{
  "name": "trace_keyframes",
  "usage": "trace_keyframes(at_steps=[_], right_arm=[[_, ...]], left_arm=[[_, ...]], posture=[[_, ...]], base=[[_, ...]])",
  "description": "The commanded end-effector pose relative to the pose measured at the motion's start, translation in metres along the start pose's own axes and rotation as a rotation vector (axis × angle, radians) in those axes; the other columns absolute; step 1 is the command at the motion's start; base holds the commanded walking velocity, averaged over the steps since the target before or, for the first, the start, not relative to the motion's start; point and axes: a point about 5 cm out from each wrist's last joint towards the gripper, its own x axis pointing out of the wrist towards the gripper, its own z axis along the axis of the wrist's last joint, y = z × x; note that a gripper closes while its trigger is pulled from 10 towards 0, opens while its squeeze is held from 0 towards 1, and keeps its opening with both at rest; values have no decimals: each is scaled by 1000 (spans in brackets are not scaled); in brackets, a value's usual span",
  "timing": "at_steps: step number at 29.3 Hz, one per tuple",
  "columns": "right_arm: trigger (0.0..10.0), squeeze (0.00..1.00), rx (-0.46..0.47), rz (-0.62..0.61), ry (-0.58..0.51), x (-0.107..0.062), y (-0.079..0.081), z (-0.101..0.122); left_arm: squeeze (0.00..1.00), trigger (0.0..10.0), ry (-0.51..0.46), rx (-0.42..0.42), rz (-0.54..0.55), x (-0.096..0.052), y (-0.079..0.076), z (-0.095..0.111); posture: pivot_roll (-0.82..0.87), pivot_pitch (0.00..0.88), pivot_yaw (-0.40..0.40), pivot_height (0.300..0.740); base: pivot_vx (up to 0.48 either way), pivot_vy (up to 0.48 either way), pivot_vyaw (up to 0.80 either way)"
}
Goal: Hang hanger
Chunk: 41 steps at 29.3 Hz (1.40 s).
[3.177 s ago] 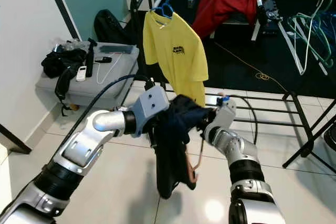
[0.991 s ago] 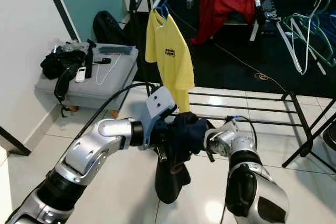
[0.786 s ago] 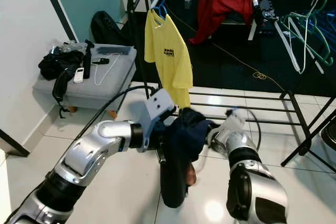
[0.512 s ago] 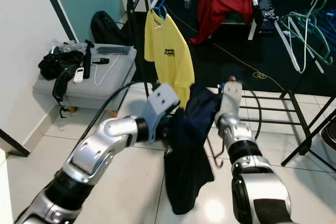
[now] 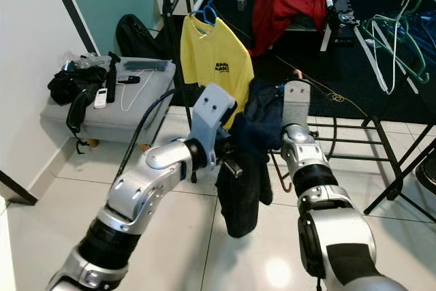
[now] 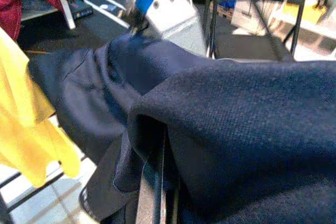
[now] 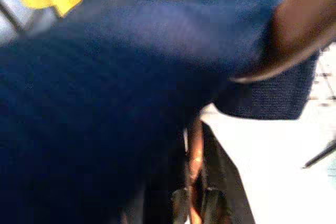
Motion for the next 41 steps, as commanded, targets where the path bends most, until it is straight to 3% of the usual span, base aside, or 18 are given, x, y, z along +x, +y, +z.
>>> trace_keyframes(at_steps=[1,2,5,12,15,18,27,29,31,34,36,38,39,40,41], right_arm=[[10000,0,33,-9,71,1,-3,-13],[10000,0,183,38,116,1,4,-16],[10000,0,231,131,140,-1,18,-16],[10000,0,202,173,143,-2,25,-15],[10000,0,269,199,181,-3,28,-17],[10000,0,274,219,193,-3,30,-18],[10000,0,223,358,296,-12,45,-32],[10000,0,241,394,314,-14,48,-33],[10000,0,318,436,320,-16,52,-28],[10000,0,318,436,320,-16,52,-28],[10000,0,416,423,255,-13,48,-14],[10000,0,416,423,255,-13,48,-14],[10000,0,461,397,203,-10,41,-4],[10000,0,461,397,203,-10,41,-4],[10000,0,504,365,165,-8,34,3]], left_arm=[[0,10000,-160,31,-48,-3,-10,28],[0,10000,-203,17,-55,-2,-13,35],[0,10000,-264,12,-68,-2,-16,45],[0,10000,-279,20,-72,-2,-17,47],[0,10000,-273,37,-63,0,-15,48],[0,10000,-273,38,-62,1,-15,48],[0,10000,-240,58,1,2,-2,44],[0,10000,-236,60,0,2,-2,43],[0,10000,-222,68,-17,2,-4,40],[0,10000,-222,68,-17,2,-4,40],[0,10000,-204,57,-92,2,-13,36],[0,10000,-204,57,-92,2,-13,36],[0,10000,-176,46,-177,-1,-22,30],[0,10000,-176,46,-177,-1,-22,30],[0,10000,-145,43,-273,-5,-31,24]], posture=[[-50,93,25,740],[-50,93,25,740],[-45,92,22,740],[-48,92,26,740],[-49,92,28,740],[-48,94,29,740],[-50,93,28,740],[-51,91,30,740],[-52,91,31,740],[-52,91,31,740],[-52,81,32,740],[-52,81,32,740],[-52,74,31,740],[-52,74,31,740],[-53,71,29,740]], base=[[0,0,0],[0,0,0],[0,0,0],[0,0,0],[0,0,0],[0,0,0],[0,0,0],[0,0,0],[0,0,0],[0,0,0],[0,0,0],[0,0,0],[0,0,0],[0,0,0],[0,0,0]])
